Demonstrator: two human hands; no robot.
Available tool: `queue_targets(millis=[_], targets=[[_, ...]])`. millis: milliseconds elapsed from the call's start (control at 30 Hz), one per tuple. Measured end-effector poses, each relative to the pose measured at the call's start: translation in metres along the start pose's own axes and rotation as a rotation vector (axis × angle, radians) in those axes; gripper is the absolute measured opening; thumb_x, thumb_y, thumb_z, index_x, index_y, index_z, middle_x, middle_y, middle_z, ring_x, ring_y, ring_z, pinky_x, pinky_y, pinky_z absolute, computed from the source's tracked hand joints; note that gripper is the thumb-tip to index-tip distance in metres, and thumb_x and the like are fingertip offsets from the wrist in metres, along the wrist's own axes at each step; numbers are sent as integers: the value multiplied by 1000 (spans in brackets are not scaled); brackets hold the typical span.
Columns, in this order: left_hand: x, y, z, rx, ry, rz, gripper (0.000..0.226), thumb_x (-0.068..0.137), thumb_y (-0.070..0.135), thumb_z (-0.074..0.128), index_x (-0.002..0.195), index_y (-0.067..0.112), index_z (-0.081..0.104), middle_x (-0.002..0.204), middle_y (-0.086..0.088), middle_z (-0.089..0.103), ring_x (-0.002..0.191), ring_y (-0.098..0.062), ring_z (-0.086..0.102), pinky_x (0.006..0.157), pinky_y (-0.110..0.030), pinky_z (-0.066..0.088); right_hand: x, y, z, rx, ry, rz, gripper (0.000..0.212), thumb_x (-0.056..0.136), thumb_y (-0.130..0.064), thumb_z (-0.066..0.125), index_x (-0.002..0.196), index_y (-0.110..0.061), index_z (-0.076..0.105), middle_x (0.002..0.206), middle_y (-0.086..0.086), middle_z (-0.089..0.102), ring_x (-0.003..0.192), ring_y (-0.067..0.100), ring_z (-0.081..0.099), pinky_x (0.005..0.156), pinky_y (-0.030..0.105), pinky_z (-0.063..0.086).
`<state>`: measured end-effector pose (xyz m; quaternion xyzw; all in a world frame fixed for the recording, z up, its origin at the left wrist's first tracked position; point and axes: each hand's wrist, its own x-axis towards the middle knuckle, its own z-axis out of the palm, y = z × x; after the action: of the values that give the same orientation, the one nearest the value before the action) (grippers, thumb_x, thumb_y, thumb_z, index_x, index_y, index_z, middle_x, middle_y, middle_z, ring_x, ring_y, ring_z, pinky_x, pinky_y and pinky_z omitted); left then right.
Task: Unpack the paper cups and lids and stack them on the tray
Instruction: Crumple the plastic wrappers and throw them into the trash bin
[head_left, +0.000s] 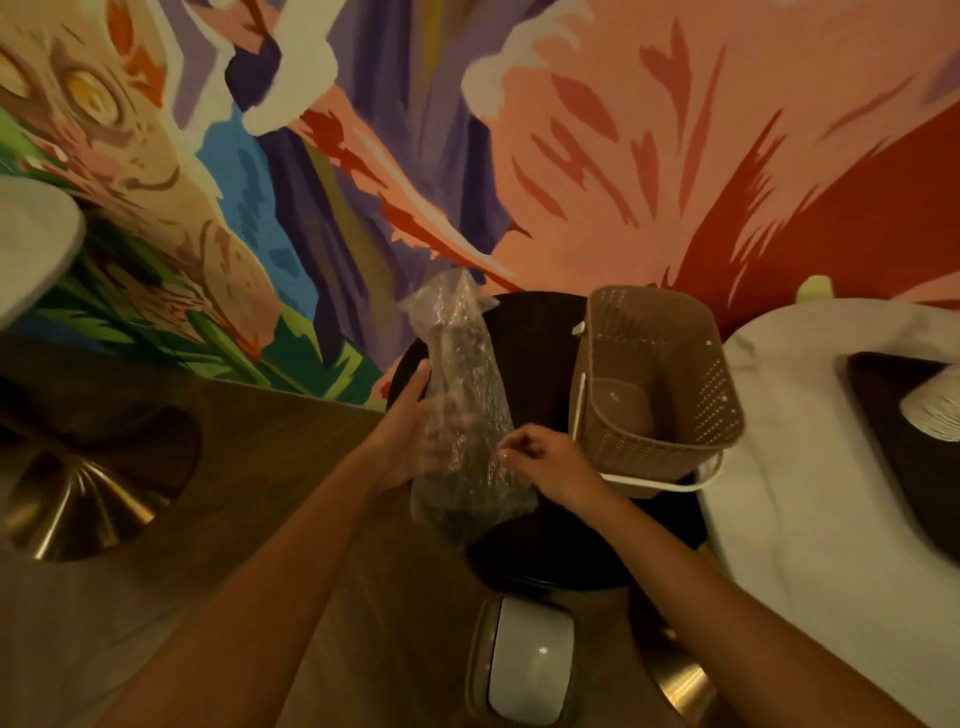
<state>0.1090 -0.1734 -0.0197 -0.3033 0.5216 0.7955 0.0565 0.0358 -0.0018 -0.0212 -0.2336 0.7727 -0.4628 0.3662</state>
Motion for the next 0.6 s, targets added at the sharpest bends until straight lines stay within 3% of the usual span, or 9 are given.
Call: queue_targets(millis=[33, 100, 167, 233, 333, 467, 600], targets=[[-7, 4, 13, 22, 14, 31, 56, 90, 57, 34, 120, 15, 56, 112, -11, 64, 105, -26, 60, 86, -42, 48, -6, -3, -7, 48, 3, 7, 7, 85, -25, 63, 84, -27, 57, 87, -6, 61, 88, 13, 59, 81, 28, 47], [-20, 6, 39, 161, 85, 95, 38, 92, 40, 48, 115, 12, 60, 100, -7, 66, 93, -20, 63, 84, -37, 50, -16, -10, -21, 234, 45, 38, 28, 78, -40, 67, 98, -24, 58, 96, -3, 63, 91, 14, 62, 80, 30, 51], [-29, 4, 60, 343, 105, 124, 30, 91, 29, 52, 117, 15, 59, 99, -3, 65, 94, -18, 62, 89, -36, 49, -26, -16, -37, 370, 123, 53, 41, 80, -48, 61, 109, -21, 59, 100, 0, 66, 91, 15, 64, 80, 32, 53], [-39, 4, 82, 412, 66, 123, 28, 93, 27, 50, 118, 19, 58, 100, 0, 64, 95, -15, 61, 85, -31, 50, -39, -19, -55, 422, 209, 55, 31, 87, -39, 57, 108, -17, 62, 96, 2, 68, 91, 18, 65, 84, 35, 52], [-48, 5, 110, 450, 57, 154, 26, 96, 27, 43, 117, 21, 57, 95, 6, 62, 88, -6, 58, 69, -19, 44, -62, -14, -79, 376, 292, 4, 8, 87, -24, 60, 90, -19, 66, 88, 1, 69, 85, 17, 65, 82, 32, 52], [-54, 1, 132, 342, 78, 143, 27, 97, 21, 41, 117, 13, 57, 98, -2, 63, 92, -16, 61, 79, -29, 51, -95, -2, -113, 366, 360, -51, 7, 86, -15, 61, 82, -11, 66, 65, -3, 69, 57, 6, 63, 57, 17, 51], [-58, -4, 154, 336, -9, 77, 25, 99, 21, 36, 105, 13, 59, 95, -5, 63, 87, -17, 62, 77, -32, 52, -122, 8, -137, 365, 363, -77, 4, 87, -8, 60, 84, -8, 63, 56, -4, 68, 46, 2, 59, 48, 13, 48]])
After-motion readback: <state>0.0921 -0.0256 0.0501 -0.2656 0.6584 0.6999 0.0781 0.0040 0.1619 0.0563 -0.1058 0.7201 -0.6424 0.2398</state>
